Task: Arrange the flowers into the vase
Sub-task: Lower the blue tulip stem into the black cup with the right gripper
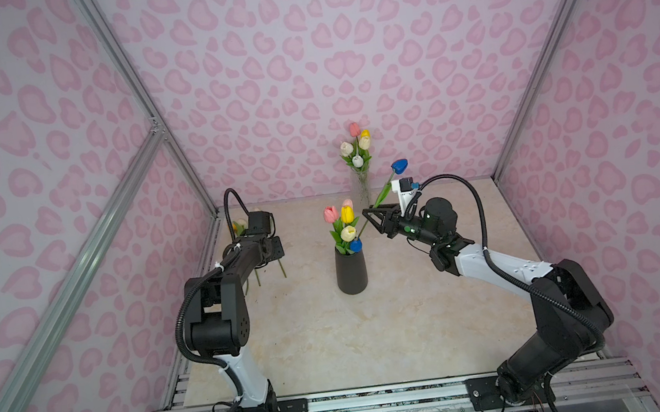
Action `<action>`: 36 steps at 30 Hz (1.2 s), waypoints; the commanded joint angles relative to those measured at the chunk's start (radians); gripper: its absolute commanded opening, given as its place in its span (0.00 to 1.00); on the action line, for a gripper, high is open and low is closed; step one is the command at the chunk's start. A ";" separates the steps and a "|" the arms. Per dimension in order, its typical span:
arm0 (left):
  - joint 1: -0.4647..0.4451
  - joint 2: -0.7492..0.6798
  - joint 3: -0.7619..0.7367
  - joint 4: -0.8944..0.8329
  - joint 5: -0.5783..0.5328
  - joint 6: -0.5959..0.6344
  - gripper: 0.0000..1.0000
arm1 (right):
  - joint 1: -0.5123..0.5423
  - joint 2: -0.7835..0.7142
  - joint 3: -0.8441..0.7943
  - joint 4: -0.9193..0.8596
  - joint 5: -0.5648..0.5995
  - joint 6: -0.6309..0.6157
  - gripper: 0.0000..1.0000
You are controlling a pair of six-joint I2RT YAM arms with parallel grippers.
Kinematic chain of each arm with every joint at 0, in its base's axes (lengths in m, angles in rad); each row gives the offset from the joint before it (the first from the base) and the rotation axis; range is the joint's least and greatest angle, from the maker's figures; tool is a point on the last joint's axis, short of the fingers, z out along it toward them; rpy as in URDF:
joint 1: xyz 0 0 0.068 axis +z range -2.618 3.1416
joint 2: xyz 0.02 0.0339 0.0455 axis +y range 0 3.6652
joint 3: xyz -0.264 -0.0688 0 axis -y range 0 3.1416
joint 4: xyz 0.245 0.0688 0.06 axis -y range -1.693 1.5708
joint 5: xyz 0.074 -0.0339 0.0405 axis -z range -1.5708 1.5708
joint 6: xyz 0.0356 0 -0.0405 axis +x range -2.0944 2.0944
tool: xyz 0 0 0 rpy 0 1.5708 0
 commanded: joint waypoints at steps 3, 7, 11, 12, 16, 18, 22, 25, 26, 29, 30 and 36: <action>0.000 -0.022 -0.004 0.003 0.003 0.018 0.41 | 0.007 0.003 0.007 0.022 0.034 -0.004 0.32; 0.002 -0.025 -0.007 0.005 -0.001 0.021 0.41 | 0.015 -0.007 0.019 -0.022 0.044 -0.044 0.17; 0.000 -0.028 -0.006 0.007 -0.003 0.022 0.40 | 0.037 -0.027 0.043 -0.091 0.062 -0.100 0.10; 0.000 -0.029 -0.007 0.007 -0.005 0.022 0.41 | 0.048 -0.034 0.050 -0.116 0.074 -0.123 0.09; 0.000 -0.038 -0.011 0.008 -0.008 0.025 0.40 | 0.081 -0.067 0.079 -0.193 0.093 -0.200 0.05; 0.001 -0.040 -0.013 0.006 -0.011 0.028 0.40 | 0.106 -0.084 0.101 -0.256 0.121 -0.255 0.03; 0.001 -0.037 -0.007 0.004 -0.012 0.037 0.40 | 0.169 -0.106 0.167 -0.415 0.194 -0.391 0.01; 0.001 -0.041 -0.002 0.003 -0.013 0.042 0.40 | 0.200 -0.120 0.198 -0.491 0.245 -0.449 0.00; 0.000 -0.043 0.001 0.004 -0.013 0.042 0.40 | 0.207 -0.125 0.208 -0.512 0.253 -0.463 0.00; 0.000 -0.043 0.004 0.002 -0.009 0.042 0.40 | 0.216 -0.129 0.244 -0.579 0.277 -0.485 0.00; 0.000 -0.043 0.003 0.004 -0.009 0.042 0.40 | 0.216 -0.130 0.255 -0.599 0.285 -0.491 0.00; 0.000 -0.041 0.002 0.002 -0.008 0.045 0.39 | 0.214 -0.146 0.315 -0.702 0.325 -0.518 0.00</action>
